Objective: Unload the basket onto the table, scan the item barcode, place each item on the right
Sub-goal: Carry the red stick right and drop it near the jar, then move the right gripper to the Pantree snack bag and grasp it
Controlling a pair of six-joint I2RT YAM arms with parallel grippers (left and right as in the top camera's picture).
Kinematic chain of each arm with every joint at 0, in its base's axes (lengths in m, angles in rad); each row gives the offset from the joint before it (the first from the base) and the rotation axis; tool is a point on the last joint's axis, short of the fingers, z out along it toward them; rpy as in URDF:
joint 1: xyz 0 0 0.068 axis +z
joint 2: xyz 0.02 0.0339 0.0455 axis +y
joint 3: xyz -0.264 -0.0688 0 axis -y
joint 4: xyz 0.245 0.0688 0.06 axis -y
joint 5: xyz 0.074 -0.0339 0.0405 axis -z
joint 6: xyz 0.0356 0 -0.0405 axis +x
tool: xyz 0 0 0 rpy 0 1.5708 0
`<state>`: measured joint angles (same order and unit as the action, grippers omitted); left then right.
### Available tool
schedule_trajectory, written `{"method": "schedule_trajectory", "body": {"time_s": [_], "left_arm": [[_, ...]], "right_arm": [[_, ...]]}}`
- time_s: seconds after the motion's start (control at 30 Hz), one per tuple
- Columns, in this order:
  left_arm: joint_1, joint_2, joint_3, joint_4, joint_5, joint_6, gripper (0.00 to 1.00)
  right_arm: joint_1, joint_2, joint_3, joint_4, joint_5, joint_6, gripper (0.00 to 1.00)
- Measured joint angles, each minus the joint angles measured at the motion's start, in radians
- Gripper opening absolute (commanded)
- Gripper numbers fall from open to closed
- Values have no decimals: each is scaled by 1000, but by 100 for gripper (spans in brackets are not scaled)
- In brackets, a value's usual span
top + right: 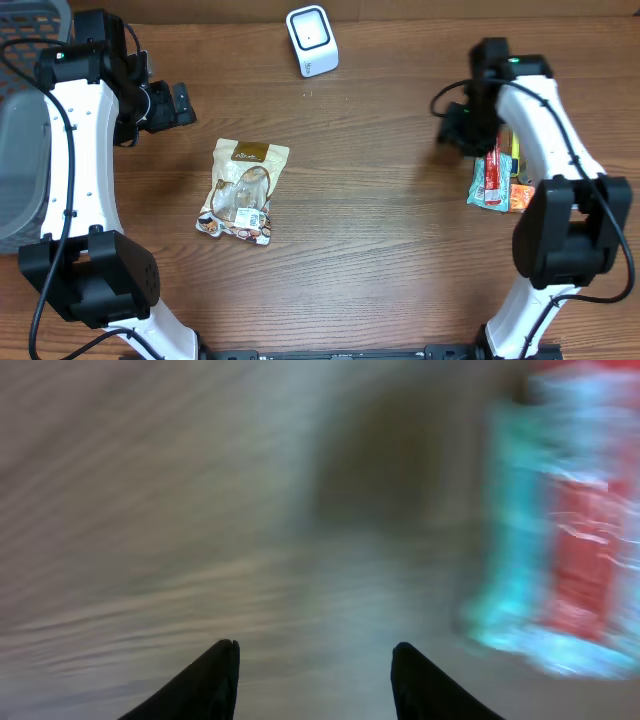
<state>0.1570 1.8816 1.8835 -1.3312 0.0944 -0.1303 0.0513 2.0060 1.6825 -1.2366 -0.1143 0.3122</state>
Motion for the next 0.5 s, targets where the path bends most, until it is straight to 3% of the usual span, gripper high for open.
{"method": "schedule_trajectory", "body": {"time_s": [0.33,0.4,0.5], "left_arm": [[0,0,0,0,0,0,100],[0,0,0,0,0,0,100],[0,0,0,0,0,0,100]], "right_arm": [[335,0,-153,455,-145,109,52],[423,0,-196,576,-140,134,72],[547,0,-248,682,-84,159,75]]}}
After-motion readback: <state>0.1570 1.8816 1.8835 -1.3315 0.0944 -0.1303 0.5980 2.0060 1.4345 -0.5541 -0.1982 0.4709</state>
